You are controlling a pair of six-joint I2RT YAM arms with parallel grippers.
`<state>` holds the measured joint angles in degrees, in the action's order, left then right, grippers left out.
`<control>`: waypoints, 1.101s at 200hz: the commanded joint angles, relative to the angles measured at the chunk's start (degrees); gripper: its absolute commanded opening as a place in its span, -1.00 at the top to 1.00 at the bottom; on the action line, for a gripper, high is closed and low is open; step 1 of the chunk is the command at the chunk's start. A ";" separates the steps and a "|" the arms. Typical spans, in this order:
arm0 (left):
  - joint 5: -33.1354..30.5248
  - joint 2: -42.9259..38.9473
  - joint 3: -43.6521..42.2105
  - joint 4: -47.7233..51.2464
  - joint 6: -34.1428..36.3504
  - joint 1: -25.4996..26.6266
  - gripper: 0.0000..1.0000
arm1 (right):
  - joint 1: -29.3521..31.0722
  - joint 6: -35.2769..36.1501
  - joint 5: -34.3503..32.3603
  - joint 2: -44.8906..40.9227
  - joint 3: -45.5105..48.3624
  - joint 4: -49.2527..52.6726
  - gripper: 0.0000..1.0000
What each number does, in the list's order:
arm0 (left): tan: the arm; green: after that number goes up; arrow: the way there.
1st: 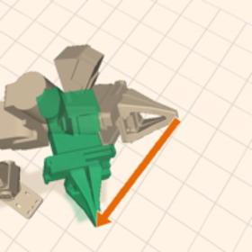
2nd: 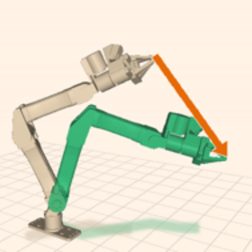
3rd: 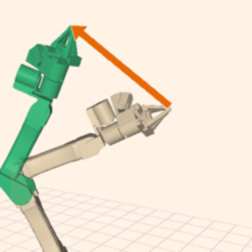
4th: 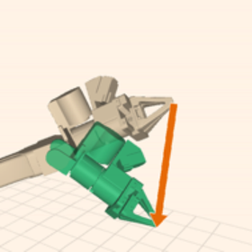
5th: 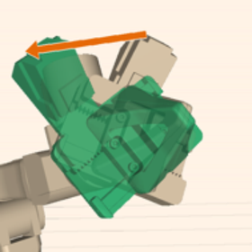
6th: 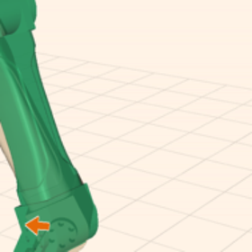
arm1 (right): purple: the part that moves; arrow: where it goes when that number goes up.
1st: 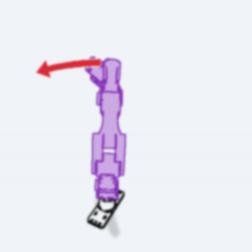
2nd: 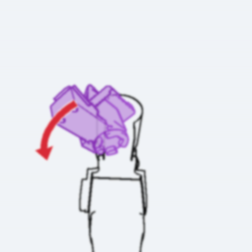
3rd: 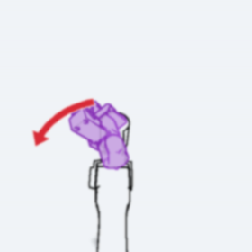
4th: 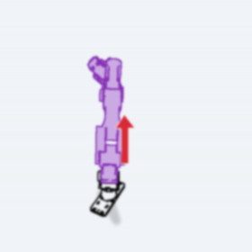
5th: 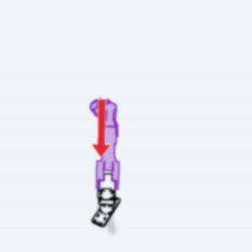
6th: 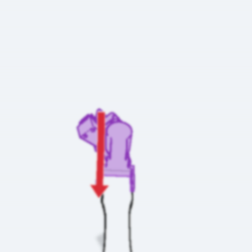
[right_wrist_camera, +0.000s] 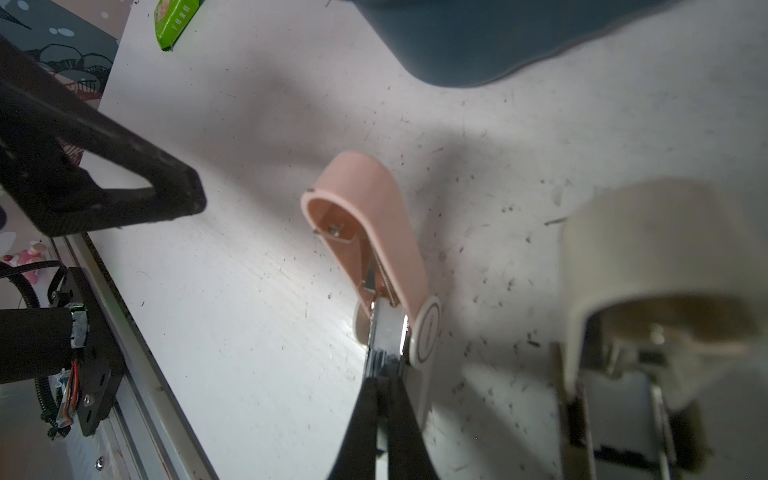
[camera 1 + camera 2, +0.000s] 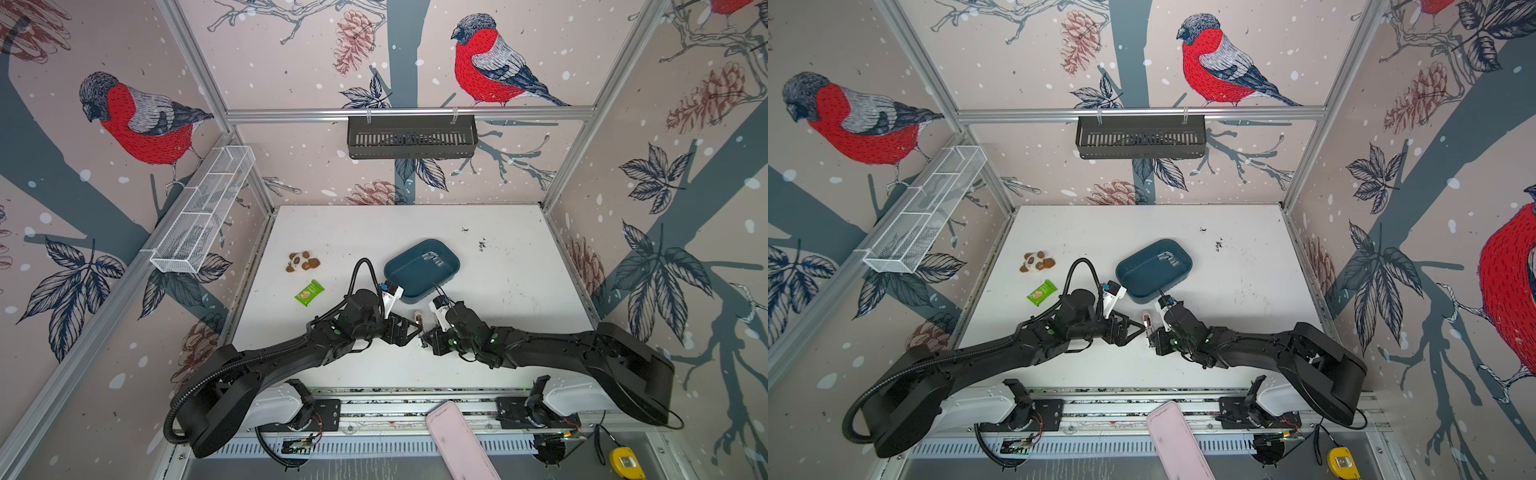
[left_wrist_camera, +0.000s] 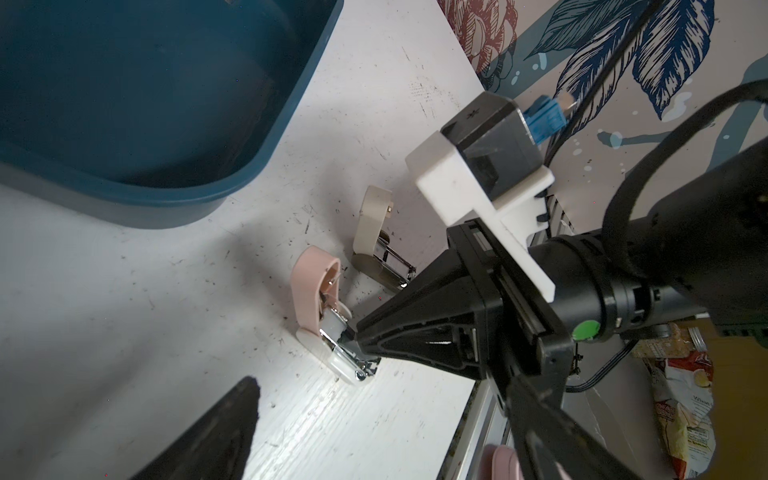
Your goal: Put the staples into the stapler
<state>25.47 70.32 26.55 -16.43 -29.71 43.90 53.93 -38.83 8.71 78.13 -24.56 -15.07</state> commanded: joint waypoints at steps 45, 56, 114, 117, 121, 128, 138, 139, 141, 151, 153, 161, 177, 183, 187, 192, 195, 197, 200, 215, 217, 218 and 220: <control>0.31 0.27 0.61 -2.87 -0.09 0.39 -0.86 | -0.30 0.68 1.66 -0.43 -0.11 -2.92 0.89; 0.35 0.22 0.70 -2.55 0.00 0.35 -0.85 | -0.29 0.68 1.83 -0.51 -0.13 -3.02 0.89; -7.14 -5.66 1.86 5.82 -0.80 0.22 -0.85 | 2.07 1.67 -1.57 -1.58 -3.13 -0.15 0.89; -8.50 -6.43 2.02 6.99 -1.06 0.22 -0.85 | 2.56 1.61 -2.38 -1.44 -3.72 0.59 0.89; -10.38 -7.53 2.15 8.80 -1.49 0.14 -0.85 | 3.31 1.34 -3.59 -1.18 -4.57 1.48 0.89; -13.36 -9.53 2.29 11.79 -2.07 0.06 -0.85 | 4.77 0.85 -5.44 -0.49 -6.00 3.19 0.89; -16.59 -12.56 1.96 15.26 -2.83 -0.42 -0.85 | 6.67 -0.33 -7.80 0.82 -7.63 4.67 0.89; -16.86 -12.75 1.86 15.54 -2.91 -0.50 -0.85 | 6.91 -0.48 -7.99 0.94 -7.75 4.77 0.89; -17.39 -13.39 1.78 16.14 -3.14 -0.66 -0.85 | 7.22 -0.82 -8.40 1.16 -8.02 4.96 0.89; -19.22 -16.75 0.72 18.83 -4.75 -2.04 -0.84 | 9.32 -2.20 -10.02 2.80 -9.30 5.31 0.89; -19.34 -17.42 0.46 19.44 -5.19 -2.37 -0.84 | 9.76 -2.41 -10.24 3.17 -9.51 5.38 0.89; -19.26 -20.10 -0.89 20.99 -6.52 -4.54 -0.81 | 11.37 -3.50 -11.74 4.78 -10.78 5.64 0.89; -19.61 -25.71 -4.20 22.76 -8.60 -8.14 -0.77 | 13.88 -5.13 -14.39 9.00 -14.24 7.56 0.89; -21.11 -27.85 -5.48 23.28 -9.37 -8.70 -0.76 | 14.74 -5.98 -15.75 10.83 -15.92 8.81 0.89; -22.20 -29.33 -6.18 23.82 -9.91 -9.01 -0.74 | 15.29 -6.34 -16.68 12.10 -16.99 9.53 0.89; -23.10 -30.98 -6.83 24.57 -10.48 -9.31 -0.72 | 15.80 -6.90 -17.70 13.51 -18.42 10.47 0.89; -23.60 -31.95 -7.18 25.06 -10.82 -9.62 -0.70 | 15.99 -7.28 -18.25 14.55 -19.29 11.02 0.89; -23.77 -32.52 -7.38 25.28 -10.96 -9.77 -0.70 | 16.17 -7.59 -18.63 15.11 -19.72 11.31 0.89; -23.88 -33.30 -7.70 25.64 -11.25 -10.08 -0.69 | 16.39 -7.96 -19.06 15.99 -20.53 11.78 0.89; -24.23 -35.82 -8.67 26.71 -12.47 -10.68 -0.63 | 17.13 -9.64 -20.88 19.88 -23.90 13.32 0.89; -24.20 -36.01 -8.74 26.71 -12.61 -10.72 -0.62 | 17.16 -9.83 -21.05 20.29 -24.32 13.56 0.89; -24.18 -36.03 -8.77 26.71 -12.67 -10.74 -0.62 | 17.21 -9.93 -21.16 20.39 -24.53 13.65 0.89; -24.14 -36.04 -8.78 26.75 -12.79 -10.69 -0.61 | 17.25 -10.17 -21.38 20.79 -24.87 13.84 0.89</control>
<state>4.58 36.58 18.74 7.33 -38.85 33.80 70.39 -45.06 -6.63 95.15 -45.74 -5.87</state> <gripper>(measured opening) 0.826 0.057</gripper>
